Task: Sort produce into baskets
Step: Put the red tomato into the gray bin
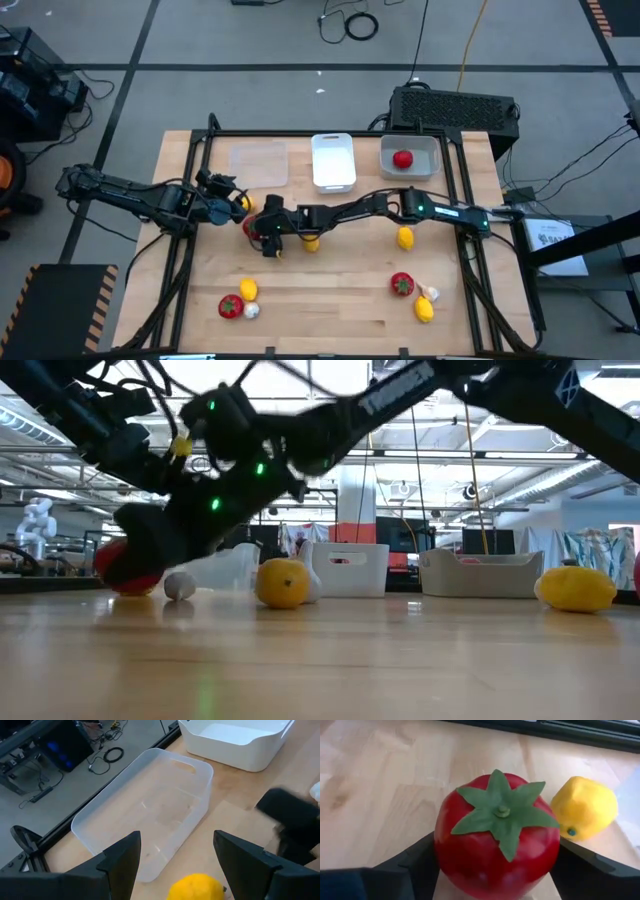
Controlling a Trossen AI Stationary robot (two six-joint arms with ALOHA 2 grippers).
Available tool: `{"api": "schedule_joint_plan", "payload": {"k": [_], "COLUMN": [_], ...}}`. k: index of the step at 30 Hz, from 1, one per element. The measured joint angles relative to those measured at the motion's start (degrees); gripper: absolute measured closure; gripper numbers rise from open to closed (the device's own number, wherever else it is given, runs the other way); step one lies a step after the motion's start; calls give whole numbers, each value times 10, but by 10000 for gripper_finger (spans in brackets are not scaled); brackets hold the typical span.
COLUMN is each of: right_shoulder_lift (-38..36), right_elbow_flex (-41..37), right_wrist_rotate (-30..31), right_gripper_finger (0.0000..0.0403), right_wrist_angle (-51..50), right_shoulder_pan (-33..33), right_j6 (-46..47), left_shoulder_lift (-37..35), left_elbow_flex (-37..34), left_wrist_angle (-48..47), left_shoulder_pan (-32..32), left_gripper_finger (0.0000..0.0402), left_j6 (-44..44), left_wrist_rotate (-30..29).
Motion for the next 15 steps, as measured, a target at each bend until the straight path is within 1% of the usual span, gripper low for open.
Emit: {"api": "schedule_joint_plan", "payload": {"k": [4,8,12,15], "right_shoulder_lift": [-54,-114,-174,-210], "right_elbow_flex": [0,0,0,0], "right_wrist_rotate": [-1,-1,2,14], "right_gripper_finger": [100,102,102,102], "right_wrist_angle": [-110,-246,-377,-453], "right_shoulder_pan": [0,-6,-24,-44], "right_j6": [-4,-19,-35,-37], "left_shoulder_lift": [0,0,0,0], "left_elbow_flex": [0,0,0,0], "left_wrist_angle": [0,1,2,2], "left_shoulder_pan": [0,0,0,0], "left_gripper_finger": [146,146,146,146], "left_j6": [0,0,0,-1], "left_wrist_rotate": [0,5,7,7]}}
